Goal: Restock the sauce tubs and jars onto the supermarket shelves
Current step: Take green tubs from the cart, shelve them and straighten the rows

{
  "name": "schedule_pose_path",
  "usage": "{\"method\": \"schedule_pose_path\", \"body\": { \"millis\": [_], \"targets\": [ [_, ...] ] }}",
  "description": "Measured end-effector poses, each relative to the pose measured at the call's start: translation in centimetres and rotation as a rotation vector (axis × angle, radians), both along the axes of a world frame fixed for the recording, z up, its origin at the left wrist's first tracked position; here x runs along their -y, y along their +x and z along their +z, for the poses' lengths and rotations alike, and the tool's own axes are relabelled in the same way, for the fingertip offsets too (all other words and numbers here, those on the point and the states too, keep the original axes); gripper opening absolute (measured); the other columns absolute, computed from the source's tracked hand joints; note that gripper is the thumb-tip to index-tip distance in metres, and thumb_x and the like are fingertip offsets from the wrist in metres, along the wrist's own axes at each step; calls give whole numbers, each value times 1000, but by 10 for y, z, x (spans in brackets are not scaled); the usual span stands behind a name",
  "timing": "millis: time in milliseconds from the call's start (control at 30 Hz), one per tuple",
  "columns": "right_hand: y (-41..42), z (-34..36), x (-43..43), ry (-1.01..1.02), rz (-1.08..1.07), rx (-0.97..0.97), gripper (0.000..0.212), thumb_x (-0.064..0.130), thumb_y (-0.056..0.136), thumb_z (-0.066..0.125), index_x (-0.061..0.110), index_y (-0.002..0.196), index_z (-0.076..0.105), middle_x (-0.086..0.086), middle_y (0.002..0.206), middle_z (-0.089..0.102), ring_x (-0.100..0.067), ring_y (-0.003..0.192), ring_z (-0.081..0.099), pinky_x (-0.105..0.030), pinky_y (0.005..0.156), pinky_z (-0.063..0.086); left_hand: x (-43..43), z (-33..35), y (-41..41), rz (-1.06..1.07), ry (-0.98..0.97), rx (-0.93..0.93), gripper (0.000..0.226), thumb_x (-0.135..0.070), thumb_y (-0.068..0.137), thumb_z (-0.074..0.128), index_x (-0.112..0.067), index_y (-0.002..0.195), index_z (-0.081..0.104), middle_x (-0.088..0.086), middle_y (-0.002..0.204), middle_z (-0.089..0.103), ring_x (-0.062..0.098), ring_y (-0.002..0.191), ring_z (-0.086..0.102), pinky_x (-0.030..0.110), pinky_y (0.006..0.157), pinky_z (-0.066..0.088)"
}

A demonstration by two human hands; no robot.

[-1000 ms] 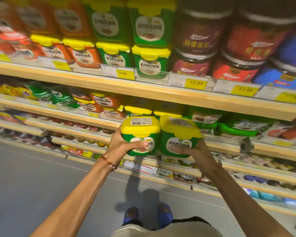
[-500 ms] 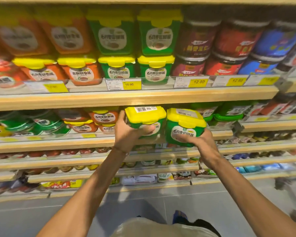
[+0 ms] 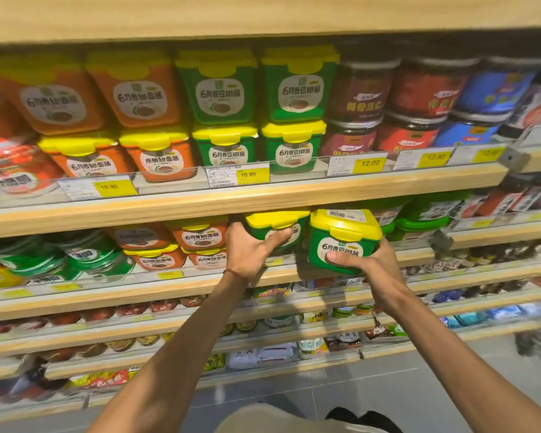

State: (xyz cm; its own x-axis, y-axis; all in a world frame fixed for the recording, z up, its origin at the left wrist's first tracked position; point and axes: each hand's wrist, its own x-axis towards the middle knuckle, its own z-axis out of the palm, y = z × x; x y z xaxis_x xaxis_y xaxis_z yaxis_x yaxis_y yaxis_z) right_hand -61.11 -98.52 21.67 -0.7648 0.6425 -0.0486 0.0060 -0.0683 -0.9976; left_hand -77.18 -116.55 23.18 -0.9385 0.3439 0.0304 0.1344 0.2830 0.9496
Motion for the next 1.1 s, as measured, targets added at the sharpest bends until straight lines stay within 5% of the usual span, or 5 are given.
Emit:
{"method": "schedule_pose_path", "body": {
  "millis": [167,367,667,833,1100],
  "targets": [
    [-4,-6,6,21,-15,16,96,34,40,100,13,127,64,-6,109,78,-26,101,75,-47,90,61,2,-6,-1,-22,28,-39,37,-30,69,93,-24,82,58,-8,84,67,2,77,66,21,68,54],
    [-7,-5,13,22,-29,13,97,35,37,99,17,125,63,-2,107,78,-22,99,75,-41,86,61,-5,-50,-15,83,19,-72,99,-87,55,74,-10,116,59,6,111,70,27,107,67,50,91,56],
    [-10,2,27,23,1,-3,91,18,43,97,18,126,60,11,99,79,-5,90,75,-17,72,58,3,-27,5,127,235,67,54,-23,76,88,0,117,63,2,112,70,-6,107,62,19,95,53],
    [-15,1,25,11,-14,-1,90,26,38,99,23,120,62,2,108,78,-18,100,74,-27,79,60,9,-27,2,35,181,67,64,-24,93,71,3,145,44,19,148,50,27,140,48,39,116,39],
    [-17,0,29,39,-12,13,100,31,34,100,21,126,61,1,111,77,-16,102,74,-27,79,61,0,-27,5,221,131,-19,20,-31,89,77,-20,102,68,0,100,65,24,109,61,37,96,53]
  ]
}}
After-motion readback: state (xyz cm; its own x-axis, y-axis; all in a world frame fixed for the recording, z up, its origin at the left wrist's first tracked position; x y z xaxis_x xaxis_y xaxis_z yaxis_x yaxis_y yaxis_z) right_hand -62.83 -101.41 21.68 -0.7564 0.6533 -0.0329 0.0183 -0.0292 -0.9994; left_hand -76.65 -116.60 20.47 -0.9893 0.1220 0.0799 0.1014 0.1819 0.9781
